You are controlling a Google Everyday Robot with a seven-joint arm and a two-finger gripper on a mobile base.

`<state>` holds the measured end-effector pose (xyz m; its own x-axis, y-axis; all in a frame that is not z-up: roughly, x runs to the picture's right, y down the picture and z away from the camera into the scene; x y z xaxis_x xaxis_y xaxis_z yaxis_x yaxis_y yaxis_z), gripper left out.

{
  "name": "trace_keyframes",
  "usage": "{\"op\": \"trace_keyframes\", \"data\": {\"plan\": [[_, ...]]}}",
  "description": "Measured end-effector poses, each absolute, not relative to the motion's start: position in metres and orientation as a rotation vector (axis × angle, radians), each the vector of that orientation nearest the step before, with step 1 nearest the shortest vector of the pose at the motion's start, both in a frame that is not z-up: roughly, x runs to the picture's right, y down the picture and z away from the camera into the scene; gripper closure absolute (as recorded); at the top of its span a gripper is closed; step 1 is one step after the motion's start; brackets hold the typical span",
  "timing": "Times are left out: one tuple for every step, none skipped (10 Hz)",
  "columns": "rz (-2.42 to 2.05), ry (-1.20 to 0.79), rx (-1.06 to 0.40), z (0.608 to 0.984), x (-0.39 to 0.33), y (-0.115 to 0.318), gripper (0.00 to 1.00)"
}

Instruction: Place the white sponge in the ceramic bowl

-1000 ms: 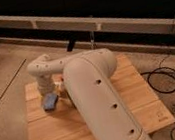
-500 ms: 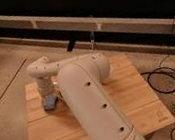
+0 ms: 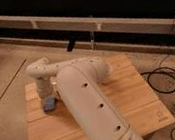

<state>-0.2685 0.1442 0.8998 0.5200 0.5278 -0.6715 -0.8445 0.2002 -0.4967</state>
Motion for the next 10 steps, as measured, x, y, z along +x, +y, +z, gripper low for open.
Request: {"op": "trace_keyframes", "data": {"plan": [[0.992, 0.394, -0.962, 0.9, -0.268, 0.144, 0.87], [0.988, 0.394, -0.965, 0.9, -0.268, 0.144, 0.96], [0.984, 0.395, -0.966, 0.901, -0.267, 0.144, 1.0], [0.983, 0.397, -0.965, 0.901, -0.266, 0.143, 1.0], [0.98, 0.396, -0.965, 0.901, -0.266, 0.143, 1.0], [0.979, 0.394, -0.965, 0.901, -0.268, 0.142, 1.0], [0.978, 0.391, -0.964, 0.901, -0.269, 0.141, 1.0], [0.966, 0.355, -0.947, 0.894, -0.28, 0.13, 1.0], [0.949, 0.321, -0.926, 0.885, -0.285, 0.115, 1.0], [0.939, 0.298, -0.912, 0.877, -0.288, 0.105, 1.0]]}}
